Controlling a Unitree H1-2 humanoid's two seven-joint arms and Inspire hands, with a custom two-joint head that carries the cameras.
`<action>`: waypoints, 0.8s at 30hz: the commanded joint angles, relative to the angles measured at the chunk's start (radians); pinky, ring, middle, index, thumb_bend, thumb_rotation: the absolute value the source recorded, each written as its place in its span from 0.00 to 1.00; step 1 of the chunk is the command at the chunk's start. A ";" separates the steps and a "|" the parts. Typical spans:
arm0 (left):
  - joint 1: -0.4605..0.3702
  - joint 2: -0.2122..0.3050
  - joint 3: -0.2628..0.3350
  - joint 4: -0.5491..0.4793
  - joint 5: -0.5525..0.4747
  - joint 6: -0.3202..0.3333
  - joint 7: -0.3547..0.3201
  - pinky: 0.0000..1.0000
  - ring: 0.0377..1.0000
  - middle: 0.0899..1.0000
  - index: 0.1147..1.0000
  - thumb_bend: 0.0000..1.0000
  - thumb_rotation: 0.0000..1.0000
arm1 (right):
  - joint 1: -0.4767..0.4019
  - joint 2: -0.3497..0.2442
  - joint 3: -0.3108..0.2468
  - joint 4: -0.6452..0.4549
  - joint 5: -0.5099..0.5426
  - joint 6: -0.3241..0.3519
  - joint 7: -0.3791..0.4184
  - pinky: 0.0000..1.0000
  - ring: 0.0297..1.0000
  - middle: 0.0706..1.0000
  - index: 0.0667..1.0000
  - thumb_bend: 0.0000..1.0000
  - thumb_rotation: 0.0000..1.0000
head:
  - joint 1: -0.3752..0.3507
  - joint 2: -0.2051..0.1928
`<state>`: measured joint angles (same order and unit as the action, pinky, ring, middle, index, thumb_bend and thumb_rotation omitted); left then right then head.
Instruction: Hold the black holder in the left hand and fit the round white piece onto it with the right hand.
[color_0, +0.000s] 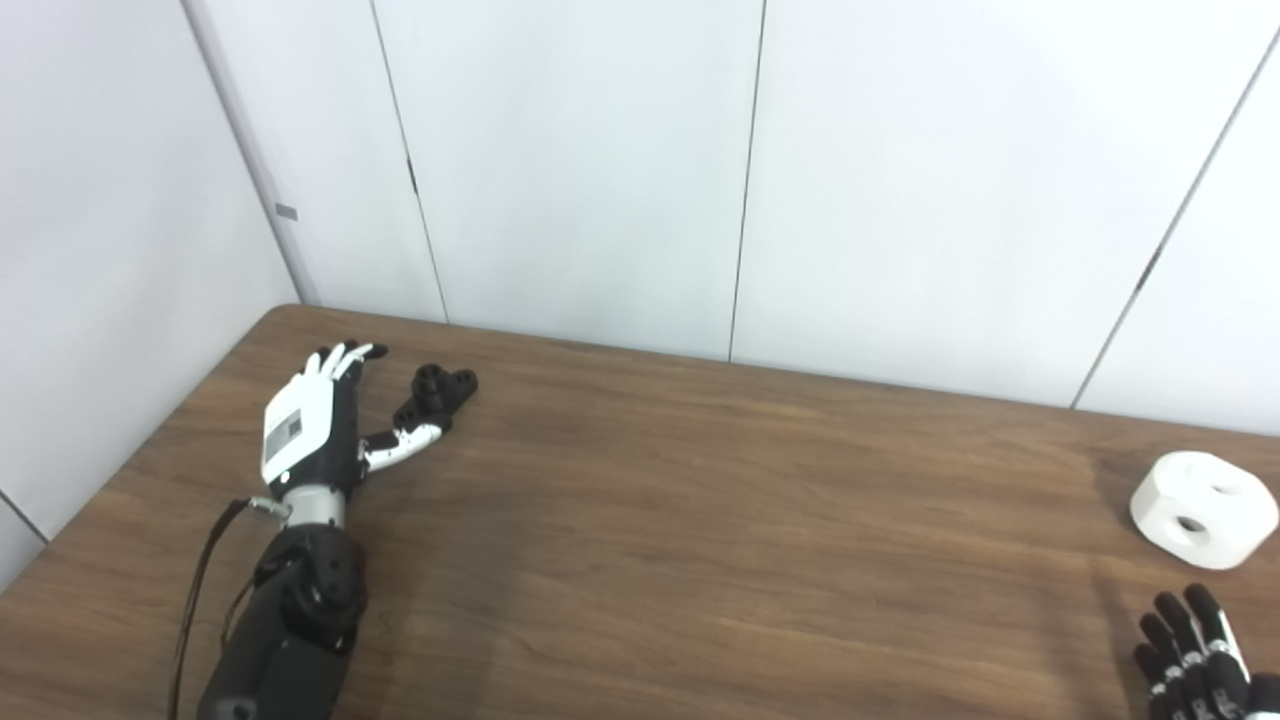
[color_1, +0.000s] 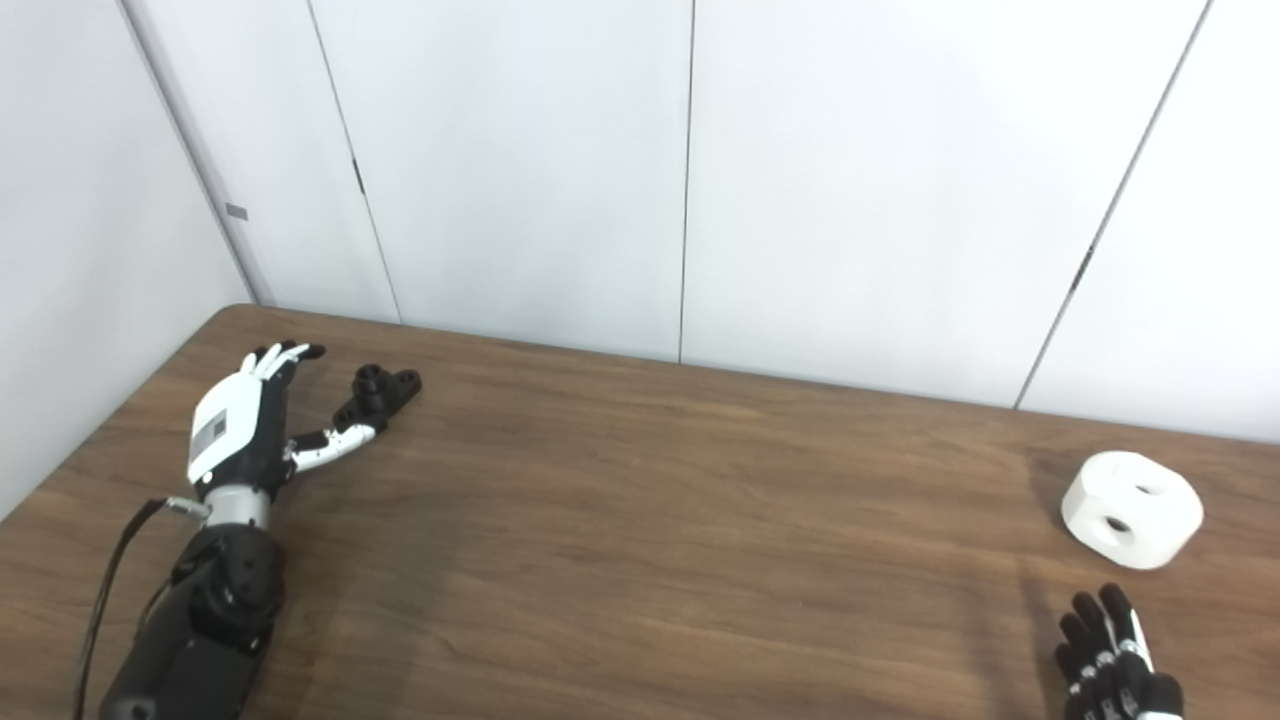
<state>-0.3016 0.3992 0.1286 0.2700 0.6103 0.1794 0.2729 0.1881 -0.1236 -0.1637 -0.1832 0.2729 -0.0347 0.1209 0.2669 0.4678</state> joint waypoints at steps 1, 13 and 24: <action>-0.049 0.039 -0.007 -0.004 -0.001 0.012 0.002 1.00 1.00 0.95 0.82 0.87 0.36 | 0.066 0.012 0.005 0.040 0.005 0.002 0.004 1.00 0.97 0.97 0.99 0.66 0.98 | -0.001 0.003; -0.086 0.067 -0.048 0.073 -0.013 0.058 -0.007 1.00 1.00 0.95 0.82 0.85 0.37 | 0.072 0.012 0.006 0.032 0.003 0.010 0.002 1.00 0.97 0.97 1.00 0.65 0.98 | -0.008 0.011; -0.131 0.112 -0.105 0.114 -0.009 0.148 -0.065 1.00 1.00 0.94 0.82 0.86 0.40 | 0.075 0.011 0.009 0.022 0.000 0.019 0.002 1.00 0.99 0.97 1.00 0.65 0.99 | -0.012 0.016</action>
<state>-0.3785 0.4659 0.0245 0.3932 0.5871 0.3183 0.2092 0.1933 -0.1231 -0.1636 -0.1895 0.2727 -0.0274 0.1197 0.2531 0.4832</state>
